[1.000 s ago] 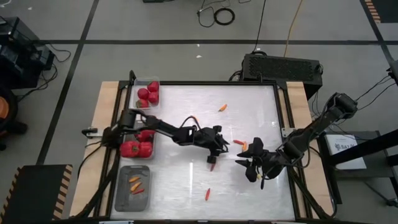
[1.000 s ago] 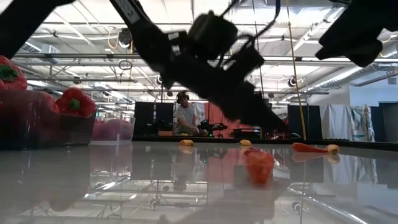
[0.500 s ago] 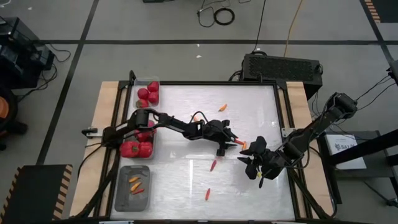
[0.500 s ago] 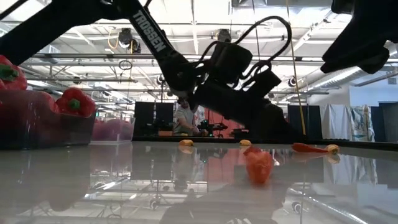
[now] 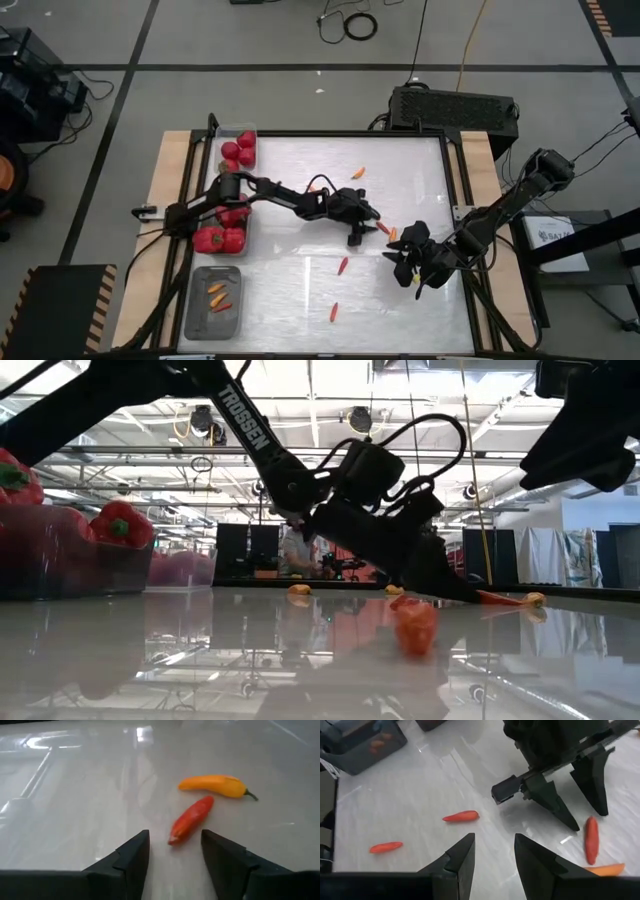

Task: Sort produce into baskets
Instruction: Put the orange chili pepper into the bottom gray bin

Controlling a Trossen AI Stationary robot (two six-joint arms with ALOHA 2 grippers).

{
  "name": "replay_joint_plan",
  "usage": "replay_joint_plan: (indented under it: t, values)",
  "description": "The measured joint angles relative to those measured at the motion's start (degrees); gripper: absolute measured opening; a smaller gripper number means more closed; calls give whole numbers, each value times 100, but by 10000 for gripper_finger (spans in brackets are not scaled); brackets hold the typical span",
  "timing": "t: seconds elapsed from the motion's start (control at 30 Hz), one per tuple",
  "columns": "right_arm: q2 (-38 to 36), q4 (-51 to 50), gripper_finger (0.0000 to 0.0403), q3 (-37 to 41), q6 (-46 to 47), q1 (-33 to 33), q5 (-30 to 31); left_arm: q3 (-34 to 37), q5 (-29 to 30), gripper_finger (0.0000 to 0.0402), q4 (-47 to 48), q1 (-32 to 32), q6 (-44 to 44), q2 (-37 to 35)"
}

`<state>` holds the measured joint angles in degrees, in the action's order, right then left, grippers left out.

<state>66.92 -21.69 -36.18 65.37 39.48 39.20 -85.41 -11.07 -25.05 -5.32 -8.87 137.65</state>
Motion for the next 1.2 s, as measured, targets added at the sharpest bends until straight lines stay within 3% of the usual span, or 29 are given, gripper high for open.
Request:
replay_joint_plan:
  t: [0.67,0.83,1.1,1.2]
  values:
    - [0,138,130,0,-621,-367,4,-133,-165,181,62,132,-43,39]
    - [-2,177,130,0,-764,-547,-33,-142,-49,137,184,126,-45,39]
    - [-2,177,130,0,-756,-566,-56,-149,-48,21,322,131,-41,32]
    - [-2,179,130,0,-670,-566,-179,-149,-46,9,335,127,236,28]
